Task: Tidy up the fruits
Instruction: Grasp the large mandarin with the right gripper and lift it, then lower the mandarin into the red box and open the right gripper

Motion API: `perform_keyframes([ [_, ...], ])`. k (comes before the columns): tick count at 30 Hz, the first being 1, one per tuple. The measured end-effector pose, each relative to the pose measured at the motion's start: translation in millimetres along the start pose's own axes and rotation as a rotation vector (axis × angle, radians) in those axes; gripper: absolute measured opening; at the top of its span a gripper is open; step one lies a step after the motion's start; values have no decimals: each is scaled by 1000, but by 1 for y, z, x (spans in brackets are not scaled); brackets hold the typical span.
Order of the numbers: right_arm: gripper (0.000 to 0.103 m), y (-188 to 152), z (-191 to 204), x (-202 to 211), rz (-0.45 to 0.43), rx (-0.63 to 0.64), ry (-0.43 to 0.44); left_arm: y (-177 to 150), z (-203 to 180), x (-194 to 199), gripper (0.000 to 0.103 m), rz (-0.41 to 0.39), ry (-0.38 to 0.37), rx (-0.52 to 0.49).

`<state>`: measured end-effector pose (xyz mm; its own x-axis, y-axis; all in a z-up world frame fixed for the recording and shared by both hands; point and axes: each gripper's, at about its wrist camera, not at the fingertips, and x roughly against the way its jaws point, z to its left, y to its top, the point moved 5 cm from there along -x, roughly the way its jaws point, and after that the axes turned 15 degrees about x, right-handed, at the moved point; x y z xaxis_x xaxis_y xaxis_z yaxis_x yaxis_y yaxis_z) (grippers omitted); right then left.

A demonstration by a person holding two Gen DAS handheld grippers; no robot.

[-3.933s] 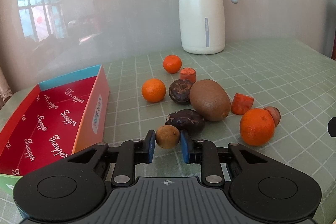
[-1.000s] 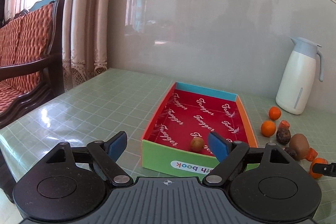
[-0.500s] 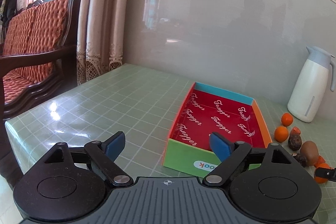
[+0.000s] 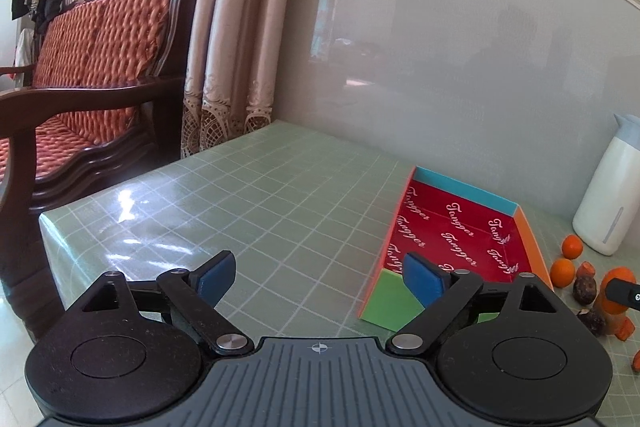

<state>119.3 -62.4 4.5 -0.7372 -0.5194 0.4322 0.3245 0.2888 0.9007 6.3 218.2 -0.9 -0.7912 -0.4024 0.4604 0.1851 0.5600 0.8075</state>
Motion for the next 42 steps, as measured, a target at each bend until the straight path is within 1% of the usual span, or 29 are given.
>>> perform_keyframes([
  [3,42,13,18,-12,-14,47,67,2,8,1,90,-6,12,10],
  [7,42,22,42,-30,-3,98,132,3,16,3,91,-17,27,8],
  [14,42,19,70,-56,47,142,188,4,25,6,91,-35,48,-10],
  [21,42,9,76,-59,82,174,176,6,30,4,92,-29,52,11],
  [27,43,8,79,-65,102,172,189,4,28,6,92,-39,56,-7],
  [33,46,9,77,-65,93,167,177,4,30,6,92,-42,63,-2],
  [37,48,12,73,-61,71,160,159,4,28,5,92,-34,58,6],
  [38,52,12,72,-59,64,157,153,4,27,5,92,-32,55,9],
  [39,59,13,70,-57,54,155,144,3,25,5,92,-30,50,10],
  [41,65,15,67,-52,36,154,125,2,21,6,92,-27,43,5],
  [42,65,15,64,-49,30,158,113,1,19,6,92,-26,38,0],
])
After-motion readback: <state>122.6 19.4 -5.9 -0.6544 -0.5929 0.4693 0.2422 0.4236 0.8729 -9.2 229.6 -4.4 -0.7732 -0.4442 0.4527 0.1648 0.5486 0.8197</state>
